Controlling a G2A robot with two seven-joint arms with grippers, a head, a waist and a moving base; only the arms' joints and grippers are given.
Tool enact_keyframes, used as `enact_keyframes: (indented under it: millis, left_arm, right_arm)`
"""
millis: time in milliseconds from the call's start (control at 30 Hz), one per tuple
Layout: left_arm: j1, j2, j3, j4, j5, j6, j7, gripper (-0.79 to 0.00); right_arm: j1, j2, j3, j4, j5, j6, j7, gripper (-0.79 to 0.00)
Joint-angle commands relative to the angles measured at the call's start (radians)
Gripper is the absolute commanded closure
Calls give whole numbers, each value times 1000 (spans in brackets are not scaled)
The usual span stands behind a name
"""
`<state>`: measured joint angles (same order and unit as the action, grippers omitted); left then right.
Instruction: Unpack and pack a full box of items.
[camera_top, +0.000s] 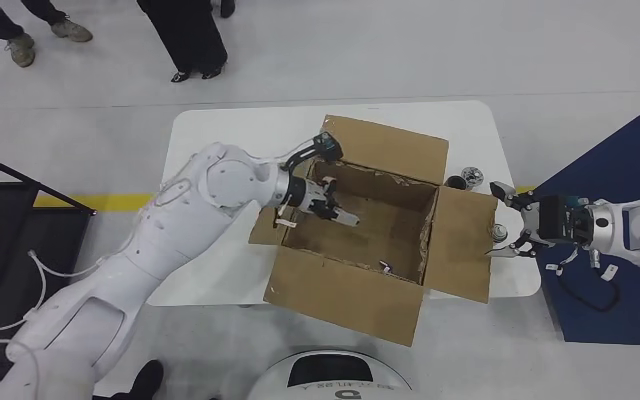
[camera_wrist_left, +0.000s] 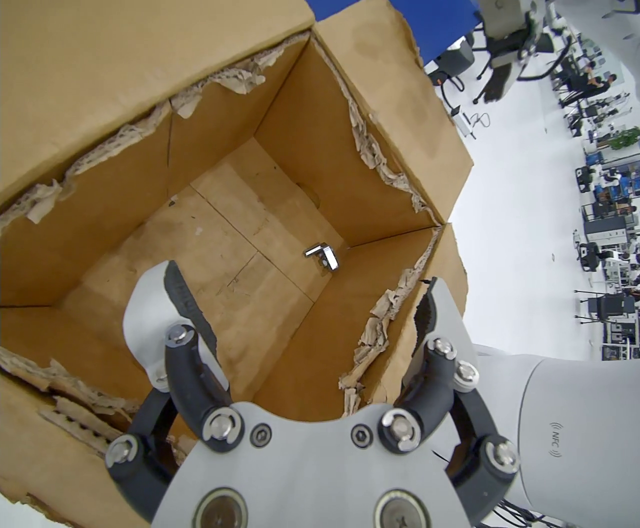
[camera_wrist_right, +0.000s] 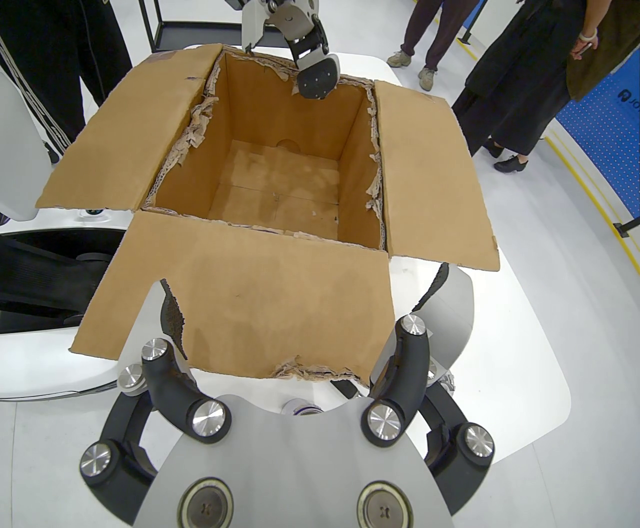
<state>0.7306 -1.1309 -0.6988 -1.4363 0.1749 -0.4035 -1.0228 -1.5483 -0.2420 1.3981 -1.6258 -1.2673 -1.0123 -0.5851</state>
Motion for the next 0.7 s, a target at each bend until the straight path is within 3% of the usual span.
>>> enact_keyframes:
  millis: [0, 300, 667]
  left_arm:
    - [-7, -3, 14, 4, 50, 23, -11, -785]
    - [-7, -2, 20, -22, 135, 133, -66, -785]
    - [47, 28, -73, -61, 122, 189, -93, -785]
  right_arm:
    - [0, 0, 0, 0, 0, 0, 0, -785]
    - [0, 0, 0, 0, 0, 0, 0, -785]
    - [0, 0, 0, 0, 0, 0, 0, -785]
